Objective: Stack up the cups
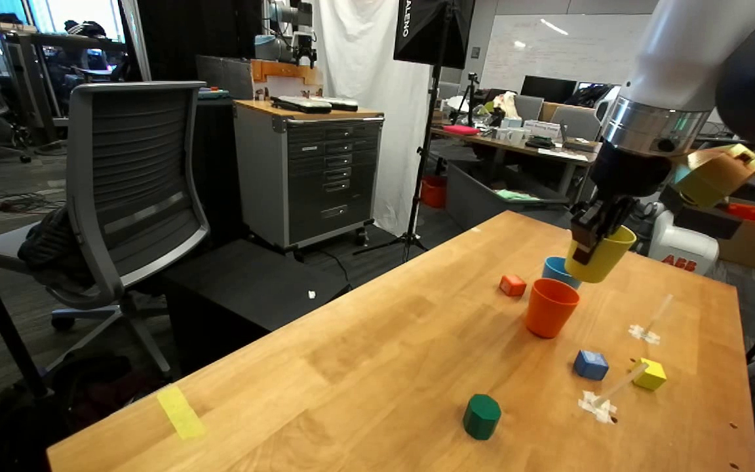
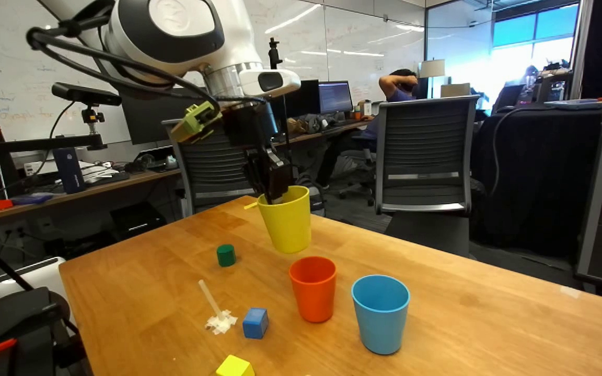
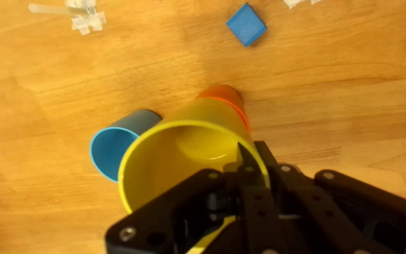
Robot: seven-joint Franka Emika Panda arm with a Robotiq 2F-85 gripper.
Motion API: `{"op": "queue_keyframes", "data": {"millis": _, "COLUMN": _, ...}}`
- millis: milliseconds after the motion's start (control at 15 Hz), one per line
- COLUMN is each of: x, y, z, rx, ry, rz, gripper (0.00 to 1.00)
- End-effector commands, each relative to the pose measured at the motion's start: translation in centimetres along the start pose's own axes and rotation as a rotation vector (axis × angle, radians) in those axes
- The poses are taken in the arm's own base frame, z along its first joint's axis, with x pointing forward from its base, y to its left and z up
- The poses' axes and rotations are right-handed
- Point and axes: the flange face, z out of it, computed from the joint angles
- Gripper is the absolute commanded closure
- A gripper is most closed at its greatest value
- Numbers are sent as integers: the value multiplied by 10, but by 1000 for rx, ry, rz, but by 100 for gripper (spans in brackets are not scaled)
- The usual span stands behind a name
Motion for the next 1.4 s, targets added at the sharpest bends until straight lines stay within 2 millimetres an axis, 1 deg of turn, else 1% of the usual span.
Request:
{"op": "queue_keyframes", "data": {"millis": 0, "x": 16, "y": 19, "z": 18, "rx": 1, "ry": -29, "rz": 46, "gripper": 99}}
{"op": "queue_keyframes", "data": {"millis": 133, "x": 19, "y": 23, "z": 32, "rx": 11, "ry": -37, "rz": 51, "gripper": 99}}
{"op": "queue_keyframes", "data": {"millis": 267, "x": 22, "y": 24, "z": 44, "rx": 21, "ry": -48, "rz": 53, "gripper": 99}}
{"op": "queue_keyframes", "data": {"millis": 467, "x": 25, "y": 22, "z": 55, "rx": 40, "ry": -50, "rz": 45, "gripper": 99}}
{"op": "queue_keyframes", "data": {"millis": 933, "x": 31, "y": 14, "z": 52, "rx": 78, "ry": -35, "rz": 21, "gripper": 99}}
{"op": "queue_keyframes", "data": {"millis": 1333, "x": 26, "y": 1, "z": 63, "rx": 91, "ry": -33, "rz": -21, "gripper": 99}}
